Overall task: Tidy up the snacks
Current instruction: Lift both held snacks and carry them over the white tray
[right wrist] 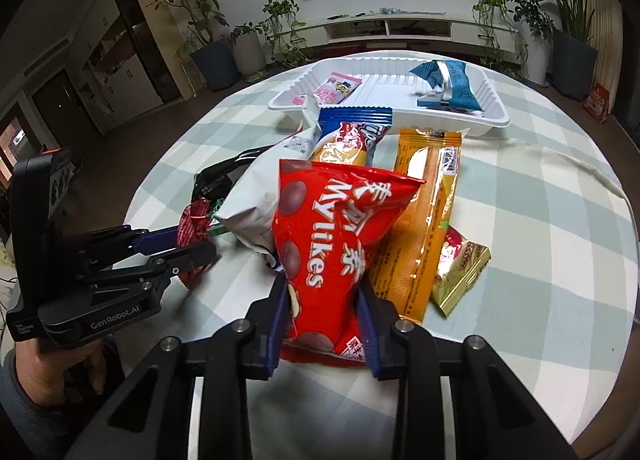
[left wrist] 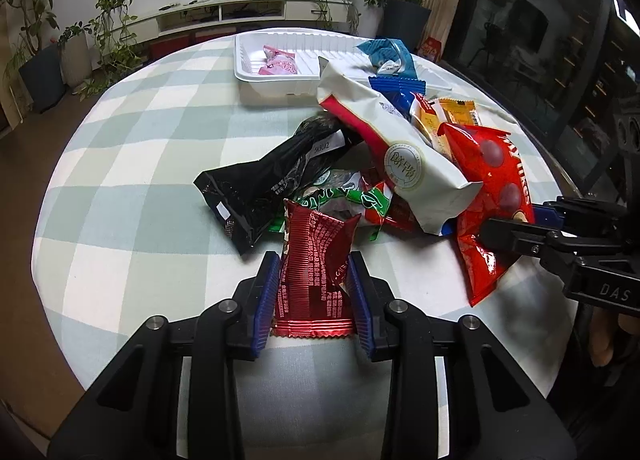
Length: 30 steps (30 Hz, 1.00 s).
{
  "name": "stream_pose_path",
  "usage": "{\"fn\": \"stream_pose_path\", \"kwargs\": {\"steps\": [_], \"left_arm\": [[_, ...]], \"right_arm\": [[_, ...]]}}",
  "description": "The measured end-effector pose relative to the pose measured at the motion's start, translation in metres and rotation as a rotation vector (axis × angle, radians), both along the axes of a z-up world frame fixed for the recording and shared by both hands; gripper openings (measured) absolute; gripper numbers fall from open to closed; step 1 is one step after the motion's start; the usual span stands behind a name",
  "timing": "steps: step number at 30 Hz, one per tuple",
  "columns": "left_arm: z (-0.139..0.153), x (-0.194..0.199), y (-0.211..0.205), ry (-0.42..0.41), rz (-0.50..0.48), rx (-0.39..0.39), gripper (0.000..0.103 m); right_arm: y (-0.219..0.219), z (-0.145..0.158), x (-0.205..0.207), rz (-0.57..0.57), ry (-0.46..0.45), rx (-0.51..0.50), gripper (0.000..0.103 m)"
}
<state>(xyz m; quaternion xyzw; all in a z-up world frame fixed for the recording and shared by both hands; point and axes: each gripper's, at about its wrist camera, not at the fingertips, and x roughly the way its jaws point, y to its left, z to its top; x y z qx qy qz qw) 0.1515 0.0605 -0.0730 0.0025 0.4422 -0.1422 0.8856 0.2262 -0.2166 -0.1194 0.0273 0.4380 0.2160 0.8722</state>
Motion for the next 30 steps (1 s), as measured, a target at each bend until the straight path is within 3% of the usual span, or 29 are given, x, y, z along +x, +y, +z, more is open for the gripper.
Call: {"fn": "stream_pose_path", "kwargs": {"steps": [19, 30], "left_arm": [[0.029, -0.018, 0.015, -0.014, 0.02, -0.146, 0.032], [0.084, 0.007, 0.035, -0.067, 0.027, -0.181, 0.032]], "right_arm": [[-0.029, 0.027, -0.014, -0.033, -0.009, 0.112, 0.031], [-0.078, 0.059, 0.005, -0.133, -0.055, 0.146, 0.031]]}}
